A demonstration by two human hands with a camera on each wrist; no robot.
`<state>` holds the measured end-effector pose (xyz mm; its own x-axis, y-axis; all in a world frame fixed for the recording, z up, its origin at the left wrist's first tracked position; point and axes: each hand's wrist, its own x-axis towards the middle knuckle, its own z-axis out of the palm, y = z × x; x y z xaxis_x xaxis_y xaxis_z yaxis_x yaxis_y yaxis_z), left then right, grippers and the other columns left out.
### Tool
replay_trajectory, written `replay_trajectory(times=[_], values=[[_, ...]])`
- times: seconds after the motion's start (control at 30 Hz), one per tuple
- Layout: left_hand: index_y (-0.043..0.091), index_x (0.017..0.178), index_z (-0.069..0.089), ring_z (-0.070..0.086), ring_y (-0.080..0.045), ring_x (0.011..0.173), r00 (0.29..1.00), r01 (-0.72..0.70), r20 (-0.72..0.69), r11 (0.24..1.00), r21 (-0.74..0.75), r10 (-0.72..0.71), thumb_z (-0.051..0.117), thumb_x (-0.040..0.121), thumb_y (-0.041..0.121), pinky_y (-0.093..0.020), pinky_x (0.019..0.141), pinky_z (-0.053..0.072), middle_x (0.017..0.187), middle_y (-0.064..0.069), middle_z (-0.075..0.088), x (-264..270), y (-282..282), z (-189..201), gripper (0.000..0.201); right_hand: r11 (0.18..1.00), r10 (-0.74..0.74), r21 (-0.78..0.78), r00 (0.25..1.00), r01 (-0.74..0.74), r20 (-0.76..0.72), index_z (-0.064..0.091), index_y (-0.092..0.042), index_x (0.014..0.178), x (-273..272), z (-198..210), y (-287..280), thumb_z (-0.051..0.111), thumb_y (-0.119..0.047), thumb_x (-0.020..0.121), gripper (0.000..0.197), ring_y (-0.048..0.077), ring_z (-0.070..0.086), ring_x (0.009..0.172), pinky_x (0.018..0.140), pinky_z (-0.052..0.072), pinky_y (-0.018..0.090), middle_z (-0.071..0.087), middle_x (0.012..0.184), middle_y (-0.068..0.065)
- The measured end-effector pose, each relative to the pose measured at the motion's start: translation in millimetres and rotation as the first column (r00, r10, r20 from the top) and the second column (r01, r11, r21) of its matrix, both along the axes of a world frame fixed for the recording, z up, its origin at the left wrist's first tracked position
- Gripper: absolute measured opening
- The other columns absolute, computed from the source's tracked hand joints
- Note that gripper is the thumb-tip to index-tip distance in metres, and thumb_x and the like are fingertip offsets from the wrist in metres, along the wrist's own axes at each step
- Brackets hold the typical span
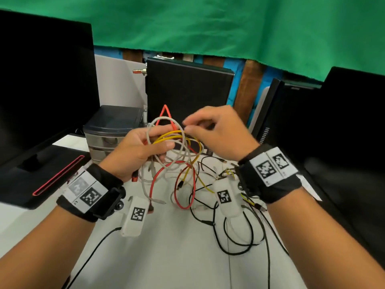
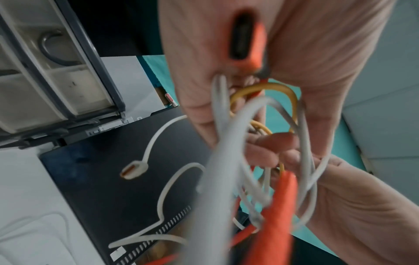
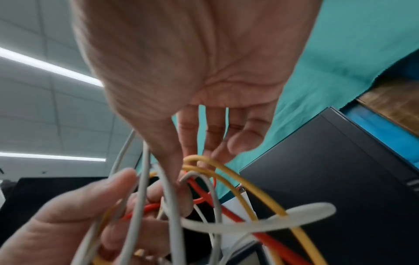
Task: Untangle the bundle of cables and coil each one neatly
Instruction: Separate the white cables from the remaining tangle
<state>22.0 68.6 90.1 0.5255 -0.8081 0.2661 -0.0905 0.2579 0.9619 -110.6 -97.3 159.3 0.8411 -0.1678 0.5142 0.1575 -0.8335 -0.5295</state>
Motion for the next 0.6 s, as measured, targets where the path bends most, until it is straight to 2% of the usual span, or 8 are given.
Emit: replay_trajectory(times=[0.1, 0.17, 0.23, 0.33, 0.4, 0.47, 0.53, 0.6], values=[[0.017, 0.127, 0.067, 0.064, -0.016, 0.073, 0.999, 0.031, 0.029, 0.999, -0.004, -0.031, 0.085, 0.070, 0.018, -0.023, 0.062, 0.056, 0.102, -0.011, 0.070, -4, -2, -1, 0.060, 0.994, 0.026, -0.099, 0.984, -0.044, -0.177, 0.076, -0.035, 0.097, 8, -5, 3, 0.076, -0.035, 0.085, 0.012, 0.003, 0.057, 0.063, 0.060, 0.052, 0.028, 0.068, 0.079, -0.009], [0.018, 0.133, 0.061, 0.065, -0.015, 0.073, 0.999, 0.033, 0.041, 0.999, 0.019, -0.033, 0.080, 0.074, 0.000, -0.023, 0.058, 0.056, 0.102, -0.009, 0.071, -8, -4, 0, 0.064, 0.992, -0.022, -0.130, 0.989, 0.002, -0.148, 0.076, -0.031, 0.090, 10, -9, 1, 0.072, -0.035, 0.089, 0.006, 0.005, 0.060, 0.064, 0.063, 0.055, 0.035, 0.068, 0.073, -0.008], [0.022, 0.134, 0.058, 0.067, -0.013, 0.070, 0.999, 0.006, 0.049, 0.999, 0.036, -0.008, 0.074, 0.078, -0.009, -0.023, 0.054, 0.055, 0.098, -0.007, 0.073, -10, -5, 0, 0.067, 0.992, -0.097, -0.083, 0.995, 0.096, -0.012, 0.071, -0.028, 0.082, 11, -10, -7, 0.069, -0.027, 0.091, 0.010, 0.008, 0.062, 0.063, 0.065, 0.055, 0.036, 0.068, 0.069, -0.007], [0.021, 0.127, 0.063, 0.061, -0.010, 0.056, 0.996, -0.076, 0.047, 0.994, 0.073, 0.073, 0.068, 0.088, -0.001, -0.020, 0.048, 0.050, 0.081, 0.002, 0.071, -11, -10, -2, 0.045, 0.958, -0.251, 0.190, 0.947, 0.214, 0.202, 0.060, -0.018, 0.077, 7, -2, -27, 0.064, -0.017, 0.094, 0.017, 0.013, 0.063, 0.056, 0.058, 0.053, 0.033, 0.068, 0.065, -0.001], [0.019, 0.120, 0.067, 0.052, -0.012, 0.048, 0.993, -0.121, 0.026, 0.988, 0.100, 0.119, 0.064, 0.093, 0.006, -0.022, 0.043, 0.045, 0.076, 0.002, 0.069, -7, -12, -6, 0.030, 0.901, -0.301, 0.386, 0.927, 0.200, 0.223, 0.055, -0.015, 0.077, 3, 6, -38, 0.062, -0.013, 0.096, 0.021, 0.011, 0.058, 0.045, 0.046, 0.047, 0.026, 0.069, 0.066, 0.005], [0.018, 0.116, 0.069, 0.042, -0.011, 0.043, 0.986, -0.169, 0.020, 0.978, 0.122, 0.167, 0.058, 0.097, 0.007, -0.020, 0.038, 0.037, 0.072, -0.001, 0.064, -2, -13, -10, 0.024, 0.850, -0.326, 0.491, 0.922, 0.190, 0.208, 0.053, -0.015, 0.078, -1, 12, -49, 0.061, -0.011, 0.097, 0.021, 0.011, 0.056, 0.040, 0.038, 0.041, 0.021, 0.070, 0.067, 0.006], [0.019, 0.112, 0.072, 0.032, -0.009, 0.042, 0.975, -0.223, 0.044, 0.962, 0.160, 0.219, 0.056, 0.098, 0.007, -0.017, 0.037, 0.028, 0.064, 0.000, 0.054, 4, -13, -14, 0.024, 0.804, -0.353, 0.566, 0.911, 0.180, 0.213, 0.050, -0.016, 0.080, -7, 24, -61, 0.057, -0.010, 0.099, 0.021, 0.012, 0.058, 0.040, 0.037, 0.043, 0.021, 0.069, 0.066, 0.005], [0.019, 0.108, 0.075, 0.033, -0.004, 0.040, 0.960, -0.277, 0.104, 0.940, 0.197, 0.261, 0.060, 0.097, 0.010, -0.015, 0.038, 0.027, 0.057, 0.009, 0.051, 9, -10, -16, 0.021, 0.760, -0.380, 0.635, 0.888, 0.139, 0.260, 0.044, -0.017, 0.082, -16, 40, -78, 0.051, -0.007, 0.101, 0.023, 0.012, 0.060, 0.040, 0.038, 0.046, 0.022, 0.067, 0.063, 0.005]])
